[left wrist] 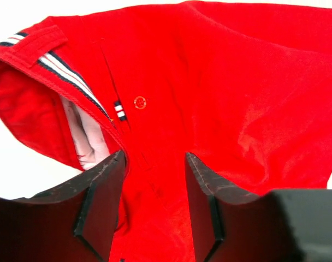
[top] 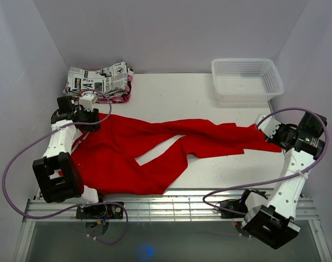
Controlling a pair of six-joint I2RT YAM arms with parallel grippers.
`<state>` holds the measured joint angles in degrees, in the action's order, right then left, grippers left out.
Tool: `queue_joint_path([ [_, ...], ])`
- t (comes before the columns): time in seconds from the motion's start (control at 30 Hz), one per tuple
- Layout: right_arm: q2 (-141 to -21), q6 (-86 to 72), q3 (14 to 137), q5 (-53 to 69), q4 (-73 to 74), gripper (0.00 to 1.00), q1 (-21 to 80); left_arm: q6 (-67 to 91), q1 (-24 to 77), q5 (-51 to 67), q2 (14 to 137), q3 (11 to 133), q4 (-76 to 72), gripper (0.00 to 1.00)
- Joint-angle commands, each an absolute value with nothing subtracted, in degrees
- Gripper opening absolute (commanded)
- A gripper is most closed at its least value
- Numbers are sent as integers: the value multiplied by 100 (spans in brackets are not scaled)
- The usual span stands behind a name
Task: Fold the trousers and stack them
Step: Flatten the trousers out
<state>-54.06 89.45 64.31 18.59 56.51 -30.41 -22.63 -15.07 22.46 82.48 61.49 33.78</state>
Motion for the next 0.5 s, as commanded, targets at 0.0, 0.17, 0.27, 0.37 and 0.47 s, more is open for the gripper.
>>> queue_joint_path([
  [0.0, -6001, 8842, 5916, 1539, 5714, 55, -3076, -2189, -1529, 2531, 8191, 6293, 3489, 60],
  [0.17, -7573, 8359, 5897, 1450, 4942, 96, -3076, -2110, -1529, 2724, 8341, 6521, 3709, 66],
  [0.27, -8006, 8385, 5609, 1398, 3924, 95, -3067, -2092, -1521, 2699, 8420, 6670, 3814, 67],
  [0.37, -9126, 8298, 5318, 1065, 3027, 90, -2954, -1952, -1521, 2611, 8508, 6846, 3902, 67],
  [0.47, -9536, 8297, 5081, 949, 2638, 69, -2936, -1837, -1521, 2567, 8446, 6996, 3990, 68],
])
